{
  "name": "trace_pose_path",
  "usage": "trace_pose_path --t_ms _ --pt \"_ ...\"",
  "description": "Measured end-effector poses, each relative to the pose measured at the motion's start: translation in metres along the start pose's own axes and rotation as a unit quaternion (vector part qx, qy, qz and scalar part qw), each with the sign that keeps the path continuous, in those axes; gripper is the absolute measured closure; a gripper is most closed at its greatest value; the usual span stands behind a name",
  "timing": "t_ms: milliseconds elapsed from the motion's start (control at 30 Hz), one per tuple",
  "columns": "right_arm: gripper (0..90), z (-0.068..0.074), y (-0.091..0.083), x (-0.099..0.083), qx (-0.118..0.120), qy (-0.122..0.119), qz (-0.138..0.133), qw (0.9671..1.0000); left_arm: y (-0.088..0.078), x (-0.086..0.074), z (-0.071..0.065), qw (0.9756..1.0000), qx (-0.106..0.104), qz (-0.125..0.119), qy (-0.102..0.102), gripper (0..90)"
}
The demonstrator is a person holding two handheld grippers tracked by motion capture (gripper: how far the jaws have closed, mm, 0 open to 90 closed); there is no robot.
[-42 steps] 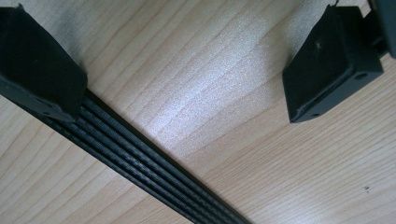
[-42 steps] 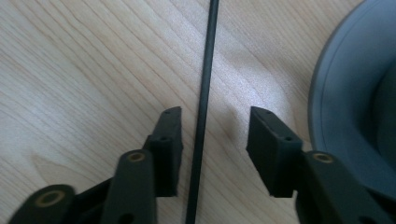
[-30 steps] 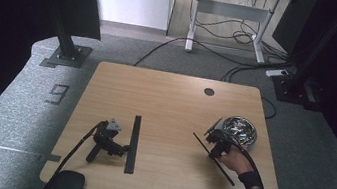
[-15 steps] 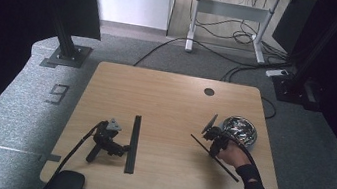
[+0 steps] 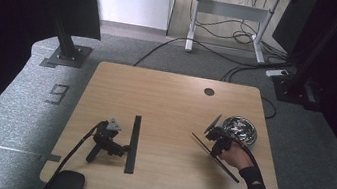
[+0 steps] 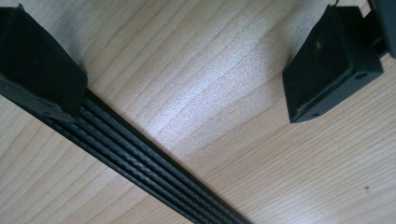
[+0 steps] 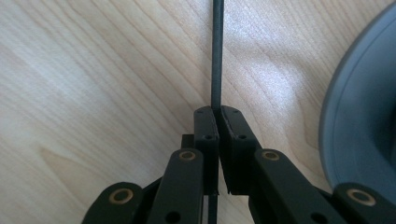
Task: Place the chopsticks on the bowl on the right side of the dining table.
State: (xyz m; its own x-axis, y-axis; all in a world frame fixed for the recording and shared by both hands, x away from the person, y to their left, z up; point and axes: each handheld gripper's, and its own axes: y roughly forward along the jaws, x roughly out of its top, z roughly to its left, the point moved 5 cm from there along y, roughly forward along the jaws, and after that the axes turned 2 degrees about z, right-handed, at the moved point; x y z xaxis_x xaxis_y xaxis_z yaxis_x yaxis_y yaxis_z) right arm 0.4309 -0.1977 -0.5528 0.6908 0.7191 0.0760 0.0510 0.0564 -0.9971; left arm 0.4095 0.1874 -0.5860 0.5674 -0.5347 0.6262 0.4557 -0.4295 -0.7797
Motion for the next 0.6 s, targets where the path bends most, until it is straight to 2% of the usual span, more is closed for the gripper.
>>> trace_pose_path --t_ms 600 --pt "85.6 0.001 -0.043 -0.004 -0.004 -0.005 -0.025 0.9997 0.0 0.0 0.0 1.0 0.0 0.0 0.0 0.0"
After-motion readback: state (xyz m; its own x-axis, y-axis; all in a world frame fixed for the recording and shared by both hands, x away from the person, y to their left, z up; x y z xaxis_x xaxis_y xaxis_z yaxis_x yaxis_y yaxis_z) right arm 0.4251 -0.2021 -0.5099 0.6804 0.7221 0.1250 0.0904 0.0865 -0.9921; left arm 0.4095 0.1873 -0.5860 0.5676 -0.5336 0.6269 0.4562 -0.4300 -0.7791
